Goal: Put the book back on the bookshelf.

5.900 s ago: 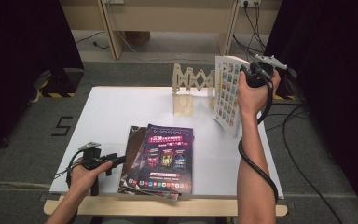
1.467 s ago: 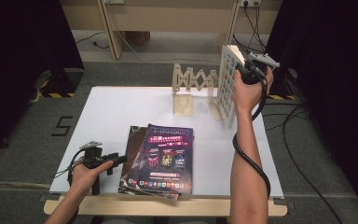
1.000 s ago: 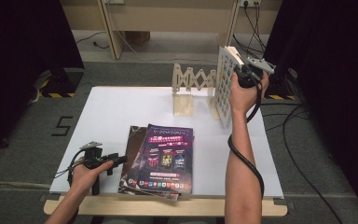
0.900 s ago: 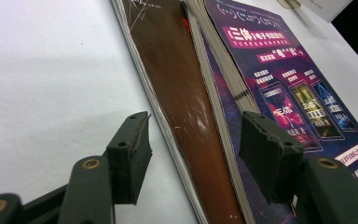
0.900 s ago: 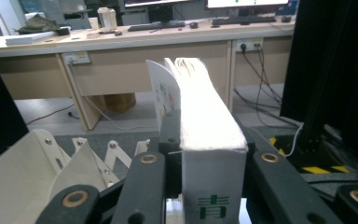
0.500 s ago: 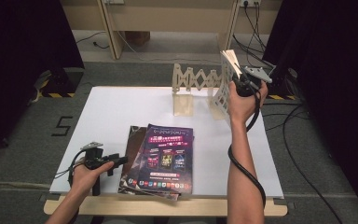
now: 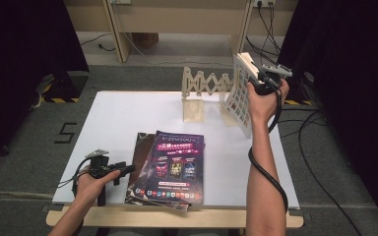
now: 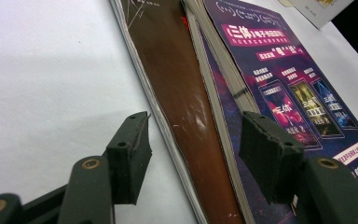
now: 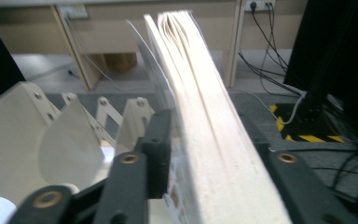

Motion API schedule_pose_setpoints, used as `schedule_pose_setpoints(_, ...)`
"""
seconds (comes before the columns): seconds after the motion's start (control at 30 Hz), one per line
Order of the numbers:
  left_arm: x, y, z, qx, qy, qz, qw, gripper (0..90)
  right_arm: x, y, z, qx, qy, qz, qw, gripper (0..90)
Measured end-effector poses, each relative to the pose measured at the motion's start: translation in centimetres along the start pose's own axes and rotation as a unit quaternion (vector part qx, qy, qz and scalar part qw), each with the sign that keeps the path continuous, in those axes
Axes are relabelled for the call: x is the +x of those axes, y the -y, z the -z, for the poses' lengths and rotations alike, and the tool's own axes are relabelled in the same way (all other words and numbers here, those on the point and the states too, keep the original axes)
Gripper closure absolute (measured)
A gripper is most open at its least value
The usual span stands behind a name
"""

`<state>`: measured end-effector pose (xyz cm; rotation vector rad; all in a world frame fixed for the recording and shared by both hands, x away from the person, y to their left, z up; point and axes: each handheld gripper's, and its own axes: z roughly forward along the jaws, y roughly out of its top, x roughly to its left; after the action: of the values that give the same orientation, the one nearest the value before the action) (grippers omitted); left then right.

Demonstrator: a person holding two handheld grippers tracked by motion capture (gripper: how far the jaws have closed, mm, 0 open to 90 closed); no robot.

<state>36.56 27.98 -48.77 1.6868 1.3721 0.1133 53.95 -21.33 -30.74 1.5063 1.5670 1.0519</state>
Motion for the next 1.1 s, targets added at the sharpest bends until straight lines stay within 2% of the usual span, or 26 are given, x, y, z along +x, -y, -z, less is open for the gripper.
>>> schedule_pose_setpoints(0.1,0.0,0.0,0.0,0.002,-0.002,0.001,1.0000,42.0,0.1,-0.2,0.0,0.010,0.001,0.002,0.9999,72.3)
schedule_pose_setpoints(0.17,0.0,0.0,-0.1,0.003,0.000,0.000,1.0000,42.0,0.3,-0.3,0.1,0.012,0.012,0.006,0.9998,73.9)
schedule_pose_setpoints(0.37,0.0,0.1,-0.1,0.003,-0.001,0.000,1.0000,42.0,1.2,0.0,0.3,-0.026,0.015,-0.024,0.9993,74.3)
schedule_pose_setpoints(0.57,0.1,0.1,-0.1,0.002,0.001,0.001,1.0000,42.0,2.1,0.8,-0.6,-0.047,0.029,-0.028,0.9981,74.0)
schedule_pose_setpoints(0.6,0.1,0.1,-0.1,0.001,0.001,0.001,1.0000,42.0,2.1,0.9,-0.7,-0.051,0.031,-0.021,0.9980,73.8)
schedule_pose_setpoints(0.7,0.1,0.0,0.0,0.001,-0.001,0.001,1.0000,42.0,2.2,0.9,-0.7,-0.049,0.032,-0.019,0.9981,72.2)
schedule_pose_setpoints(0.9,0.0,0.0,0.0,0.002,0.000,0.000,1.0000,41.9,2.4,1.2,-0.6,-0.051,0.031,-0.019,0.9980,62.5)
schedule_pose_setpoints(0.93,0.0,0.0,0.0,0.001,0.000,0.000,1.0000,41.9,2.4,1.3,-0.6,-0.047,0.033,-0.011,0.9983,62.6)
schedule_pose_setpoints(1.0,0.0,0.0,0.0,0.000,0.002,0.000,1.0000,41.9,2.3,1.3,-0.6,-0.035,0.025,-0.019,0.9989,61.6)
schedule_pose_setpoints(1.1,0.0,0.0,0.0,0.001,-0.001,0.001,1.0000,41.9,2.1,1.5,-0.5,-0.032,0.028,-0.019,0.9989,59.5)
